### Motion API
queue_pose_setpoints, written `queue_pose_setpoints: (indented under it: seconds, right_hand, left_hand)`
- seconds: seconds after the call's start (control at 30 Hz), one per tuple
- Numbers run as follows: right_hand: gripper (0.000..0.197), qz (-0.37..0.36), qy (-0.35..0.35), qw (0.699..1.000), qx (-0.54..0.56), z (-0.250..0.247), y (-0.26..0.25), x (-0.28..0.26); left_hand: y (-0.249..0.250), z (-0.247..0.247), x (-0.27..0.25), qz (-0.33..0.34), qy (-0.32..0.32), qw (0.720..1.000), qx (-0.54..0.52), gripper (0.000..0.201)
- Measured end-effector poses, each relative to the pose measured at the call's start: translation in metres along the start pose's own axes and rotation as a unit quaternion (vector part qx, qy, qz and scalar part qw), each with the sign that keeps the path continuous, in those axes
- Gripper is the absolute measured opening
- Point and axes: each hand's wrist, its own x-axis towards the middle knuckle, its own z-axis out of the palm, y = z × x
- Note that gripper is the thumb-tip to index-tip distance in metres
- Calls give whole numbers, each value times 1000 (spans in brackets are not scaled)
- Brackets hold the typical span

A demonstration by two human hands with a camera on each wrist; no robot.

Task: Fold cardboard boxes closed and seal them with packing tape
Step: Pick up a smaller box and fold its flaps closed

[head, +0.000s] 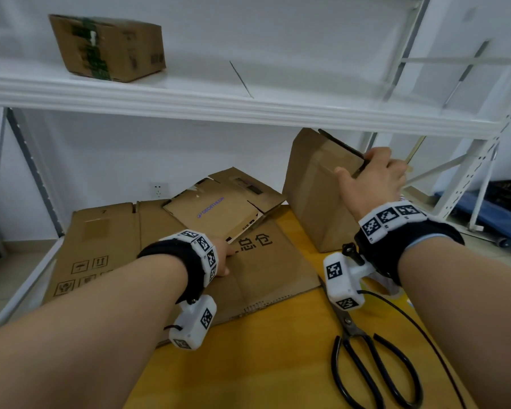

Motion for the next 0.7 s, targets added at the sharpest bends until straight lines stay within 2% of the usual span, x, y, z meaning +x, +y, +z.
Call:
queue_pose_setpoints:
  seconds: [0.13, 0.27, 0.33, 0.47, 0.57, 0.63, 0.7]
  right_hand:
    - [35, -36, -97, 994, -27, 0, -16, -16]
    - [10, -47, -190, 980, -38, 0, -35, -41]
    - [20, -41, -248, 966, -63, -2, -46, -53]
    - [31, 10, -332, 936, -112, 9, -58, -70]
    - [26, 26, -377, 917, -131, 22, -64, -86]
    - [26, 29, -386, 910, -145, 30, -65, -95]
    - [29, 37, -386, 910, -150, 37, -65, -100]
  left_hand:
    - [-14, -1, -26, -16, -8, 1000, -2, 51]
    - [-38, 16, -44, -64, -6, 998, -25, 26]
    - [-52, 24, -56, -108, 9, 994, -32, 28]
    - [-81, 30, -80, -182, -9, 981, -67, 43]
    - [-95, 33, -94, -217, 60, 961, -163, 35]
    - [-99, 34, -100, -230, 111, 941, -220, 39]
    - [-101, 35, -95, -244, 134, 920, -277, 37]
